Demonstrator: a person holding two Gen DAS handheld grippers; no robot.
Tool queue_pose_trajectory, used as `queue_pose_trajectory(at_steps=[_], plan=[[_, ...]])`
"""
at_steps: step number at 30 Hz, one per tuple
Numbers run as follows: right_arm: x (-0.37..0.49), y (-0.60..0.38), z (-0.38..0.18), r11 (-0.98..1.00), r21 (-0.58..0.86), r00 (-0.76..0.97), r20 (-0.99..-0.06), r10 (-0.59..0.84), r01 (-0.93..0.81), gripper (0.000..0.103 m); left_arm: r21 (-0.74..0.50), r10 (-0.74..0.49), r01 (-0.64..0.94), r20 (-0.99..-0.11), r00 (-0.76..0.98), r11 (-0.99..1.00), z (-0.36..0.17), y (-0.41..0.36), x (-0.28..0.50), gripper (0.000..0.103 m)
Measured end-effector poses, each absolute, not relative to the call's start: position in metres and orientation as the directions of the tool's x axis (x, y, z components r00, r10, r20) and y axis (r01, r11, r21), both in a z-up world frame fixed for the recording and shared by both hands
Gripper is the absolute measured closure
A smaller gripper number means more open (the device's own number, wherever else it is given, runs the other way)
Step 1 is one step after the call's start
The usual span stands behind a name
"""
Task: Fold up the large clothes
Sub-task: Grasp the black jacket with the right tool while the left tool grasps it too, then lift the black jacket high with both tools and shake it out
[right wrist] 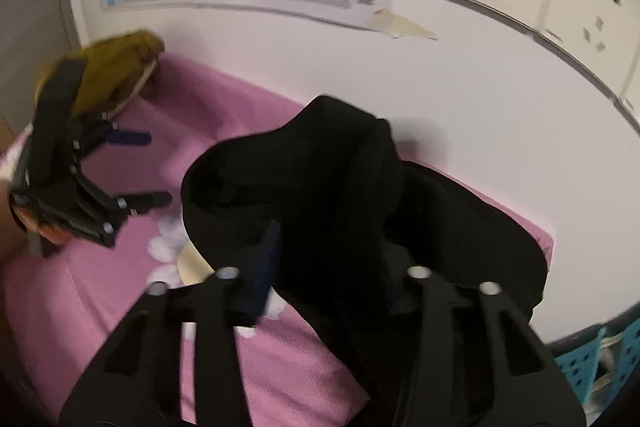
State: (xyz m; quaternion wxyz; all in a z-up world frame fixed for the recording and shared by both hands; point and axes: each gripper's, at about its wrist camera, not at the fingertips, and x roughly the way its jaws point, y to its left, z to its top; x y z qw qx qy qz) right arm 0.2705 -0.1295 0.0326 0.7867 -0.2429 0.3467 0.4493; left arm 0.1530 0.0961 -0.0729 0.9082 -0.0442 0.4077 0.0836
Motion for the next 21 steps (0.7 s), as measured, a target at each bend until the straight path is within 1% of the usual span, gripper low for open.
queue_pose_trajectory(at_steps=[1,2,6,10,14,16,19,21], plan=[[0.271,-0.134,0.037,0.489,-0.053,0.355,-0.756,0.55,-0.871,0.092,-0.006,0.118,-0.185,-0.748,0.653,0.983,-0.074,0.095,0.153,0.007],[0.269,-0.142,0.045,0.513,-0.058,0.387,-0.731,0.562,-0.856,0.097,-0.004,0.117,-0.18,-0.747,0.654,0.984,-0.075,0.095,0.155,0.007],[0.263,-0.184,0.089,0.609,0.021,0.477,-0.6,0.643,-0.793,0.097,-0.011,0.09,-0.146,-0.74,0.667,0.989,-0.074,0.093,0.159,0.007],[0.256,-0.224,0.131,0.672,0.057,0.568,-0.484,0.666,-0.739,0.097,0.027,0.055,-0.051,-0.712,0.7,0.998,-0.07,0.076,0.162,0.007],[0.243,-0.246,0.176,0.693,0.051,0.624,-0.391,0.677,-0.72,0.097,0.041,0.006,0.031,-0.689,0.725,0.999,-0.069,0.056,0.168,0.007],[0.238,-0.254,0.203,0.704,0.023,0.654,-0.349,0.671,-0.71,0.097,0.066,0.015,0.038,-0.661,0.75,0.997,-0.065,0.047,0.17,0.007],[0.233,-0.258,0.231,0.717,0.017,0.678,-0.308,0.667,-0.697,0.097,0.019,-0.054,0.085,-0.626,0.778,0.996,-0.058,0.036,0.173,0.007],[0.228,-0.264,0.249,0.725,0.019,0.693,-0.277,0.665,-0.688,0.097,0.021,-0.079,0.114,-0.6,0.796,0.993,-0.053,0.029,0.171,0.007]])
